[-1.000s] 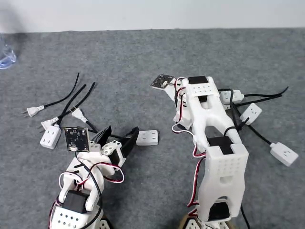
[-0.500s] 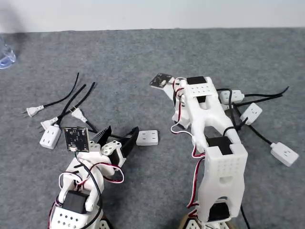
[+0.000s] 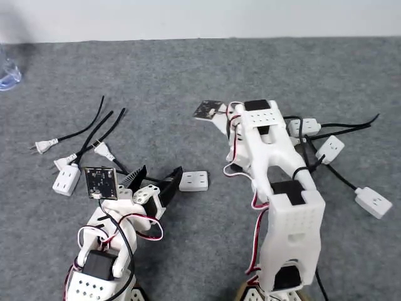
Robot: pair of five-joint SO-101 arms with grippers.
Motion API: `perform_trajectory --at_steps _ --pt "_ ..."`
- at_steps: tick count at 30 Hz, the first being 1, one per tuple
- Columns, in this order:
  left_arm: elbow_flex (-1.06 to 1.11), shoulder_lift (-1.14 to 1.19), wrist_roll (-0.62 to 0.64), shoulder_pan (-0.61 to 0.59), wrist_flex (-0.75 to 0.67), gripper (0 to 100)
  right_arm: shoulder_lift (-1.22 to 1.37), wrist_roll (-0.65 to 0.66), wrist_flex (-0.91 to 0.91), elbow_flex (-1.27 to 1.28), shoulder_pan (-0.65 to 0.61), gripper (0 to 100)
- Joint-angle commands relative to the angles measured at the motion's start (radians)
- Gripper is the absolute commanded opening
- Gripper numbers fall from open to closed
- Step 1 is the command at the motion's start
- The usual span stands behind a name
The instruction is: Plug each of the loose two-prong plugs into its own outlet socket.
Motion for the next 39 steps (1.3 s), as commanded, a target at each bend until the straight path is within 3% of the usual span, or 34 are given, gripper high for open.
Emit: perform_trajectory --at_steps 1,5,13,28,39 --pt "-0.007 0.000 0.002 -0.005 -0.003 29 -0.151 0.020 0.099 -0.044 -0.071 0.8" --pt "-0.007 -0.002 0.002 -0.005 -0.003 29 -0.245 0.011 0.194 -0.041 -0.163 0.8" --pt "-0.007 -0.006 0.002 -0.005 -0.003 29 -0.298 -0.120 0.216 -0.043 -0.318 0.8" --pt "-0.007 -0.006 0.002 -0.005 -0.002 29 -0.298 -0.230 0.426 -0.298 -0.435 0.8" --pt "-0.007 -0.006 0.002 -0.005 -0.002 29 -0.354 -0.265 0.437 -0.305 -0.524 0.8"
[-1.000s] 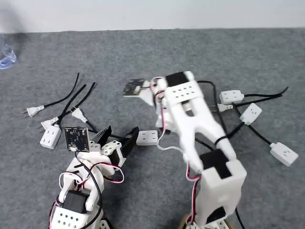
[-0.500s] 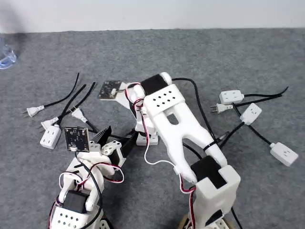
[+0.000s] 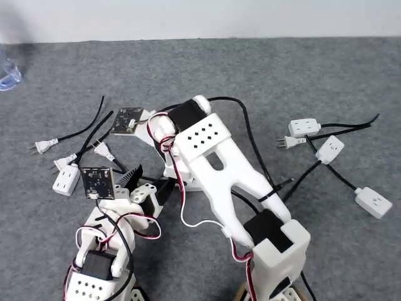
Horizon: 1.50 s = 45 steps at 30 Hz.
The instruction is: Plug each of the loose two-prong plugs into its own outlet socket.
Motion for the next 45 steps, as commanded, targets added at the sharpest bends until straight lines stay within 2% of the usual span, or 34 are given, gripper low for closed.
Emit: perform_trajectory --at_steps 1,8,39,45 --pt "-0.005 -0.006 -0.005 0.003 -0.002 29 -0.111 -0.015 0.041 -0.066 -0.054 0.8" --pt "-0.005 -0.006 -0.005 0.003 -0.002 29 -0.214 -0.023 0.044 -0.058 -0.054 0.8" --pt "-0.005 -0.002 -0.005 0.003 0.000 29 -0.308 -0.054 0.036 0.002 -0.077 0.8" --pt "-0.005 -0.008 -0.005 0.005 0.023 29 -0.315 0.021 0.039 0.086 0.116 0.8"
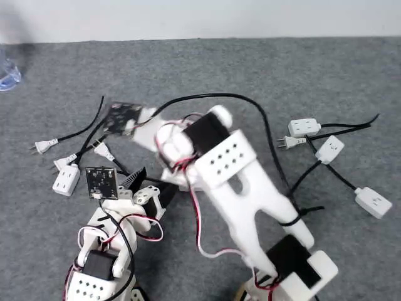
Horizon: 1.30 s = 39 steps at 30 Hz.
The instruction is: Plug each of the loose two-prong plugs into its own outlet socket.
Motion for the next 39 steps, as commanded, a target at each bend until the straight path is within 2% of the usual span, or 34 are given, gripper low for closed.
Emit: perform_trajectory --at_steps 1,5,8,14,20,25,30,32,39 --pt "-0.012 -0.008 0.002 -0.003 0.008 29 -0.050 0.063 0.031 0.034 0.151 0.8" --pt "-0.012 -0.008 0.002 -0.003 0.008 29 -0.042 0.141 0.002 0.133 0.308 0.8" --pt "-0.012 -0.008 0.002 -0.003 0.006 29 -0.042 0.183 -0.067 0.262 0.364 0.8" --pt "-0.012 -0.008 0.002 -0.003 0.006 29 -0.042 0.222 -0.266 0.601 0.366 0.8" --pt "-0.012 -0.008 0.002 -0.003 0.006 29 -0.042 0.218 -0.427 0.798 0.372 0.8" --pt "-0.012 -0.008 0.002 -0.003 0.006 29 -0.042 0.219 -0.510 0.852 0.412 1.4" --pt "-0.012 -0.006 0.002 -0.003 0.006 29 -0.048 0.219 -0.519 0.852 0.469 16.7" --pt "-0.012 -0.006 0.002 -0.003 0.006 29 -0.053 0.224 -0.529 0.848 0.486 19.9" --pt "-0.012 -0.003 0.002 -0.003 0.006 29 -0.053 0.226 -0.549 0.822 0.501 19.9"
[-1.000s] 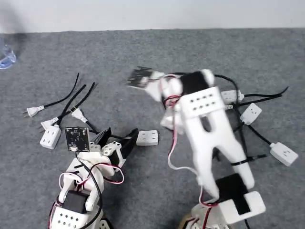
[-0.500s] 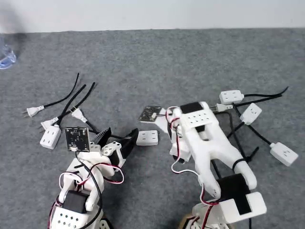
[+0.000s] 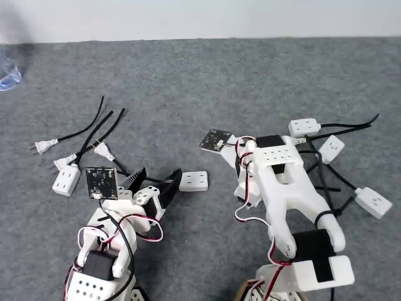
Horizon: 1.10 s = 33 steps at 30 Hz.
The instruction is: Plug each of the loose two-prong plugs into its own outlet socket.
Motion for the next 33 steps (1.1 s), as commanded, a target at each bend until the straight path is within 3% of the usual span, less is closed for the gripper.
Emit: perform_trajectory --at_steps 1,5,7,12,14,18,24,33 --pt "-0.012 -0.003 0.002 -0.003 0.000 29 -0.044 0.009 -0.008 -0.034 0.012 19.9" --pt "-0.012 -0.003 0.002 -0.003 0.000 29 -0.045 0.014 0.021 -0.041 0.004 19.9" --pt "-0.012 -0.003 0.002 -0.003 0.002 29 -0.050 0.080 0.070 -0.043 0.001 19.8" --pt "-0.012 -0.003 0.002 -0.003 0.002 29 -0.145 0.505 0.216 -0.043 0.056 19.7" --pt "-0.012 -0.003 0.002 -0.003 0.002 29 -0.185 0.609 0.219 -0.040 0.074 19.7" --pt "-0.012 -0.002 0.002 -0.003 0.005 29 -0.199 0.694 0.182 -0.020 0.073 19.7" --pt "-0.012 -0.002 0.002 -0.003 0.006 29 -0.134 0.806 -0.054 0.117 0.070 19.7" --pt "-0.012 -0.002 0.000 0.018 0.008 29 -0.062 0.822 -0.140 0.176 -0.008 19.7"
